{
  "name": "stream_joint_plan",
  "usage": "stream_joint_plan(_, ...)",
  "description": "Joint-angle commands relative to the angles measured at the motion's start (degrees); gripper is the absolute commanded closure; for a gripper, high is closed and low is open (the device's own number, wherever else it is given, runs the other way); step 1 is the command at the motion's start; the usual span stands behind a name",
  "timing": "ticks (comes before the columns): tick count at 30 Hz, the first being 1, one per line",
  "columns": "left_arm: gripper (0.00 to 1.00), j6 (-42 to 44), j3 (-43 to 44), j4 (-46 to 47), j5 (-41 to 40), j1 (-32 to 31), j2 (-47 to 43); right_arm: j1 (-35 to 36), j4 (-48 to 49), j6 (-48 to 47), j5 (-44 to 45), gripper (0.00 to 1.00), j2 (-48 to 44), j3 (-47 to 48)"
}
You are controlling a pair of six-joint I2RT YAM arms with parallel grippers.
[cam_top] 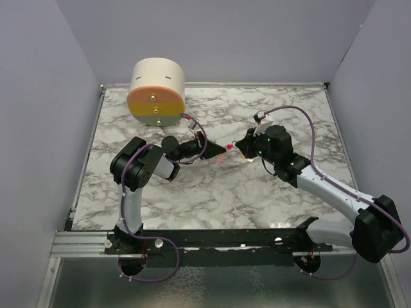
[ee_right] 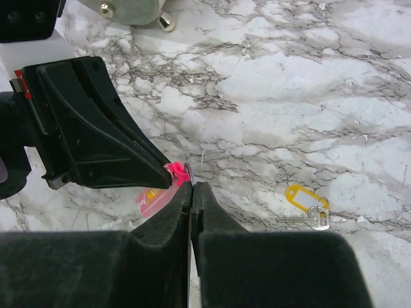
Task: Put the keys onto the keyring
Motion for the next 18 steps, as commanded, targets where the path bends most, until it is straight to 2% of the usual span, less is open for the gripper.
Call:
stream_joint_plan(1, 1.0, 1.91, 0.16, 6.69, -3.06, 0.95, -2.52, -0.18, -3.43, -1.76, -1.05, 0.99, -1.12, 2.4)
stream_joint_plan(9, 1.0, 2.61, 1.31, 4.92, -2.91, 1.17, -3.17, -0.19, -7.18, -4.4, -2.7, 0.99, 0.32, 5.38)
stream_joint_plan(15, 0.79, 2.47, -0.37, 5.8, -3.08, 2.0, -3.34, -0.17, -11.64, -6.67, -3.89, 0.99, 2.07, 9.18)
stream_joint_plan(18, 0.76, 2.19, -1.35, 7.07, -2.93, 2.53, -3.65, -0.17, -12.96, -7.18, -4.35, 0.99, 2.75, 10.27)
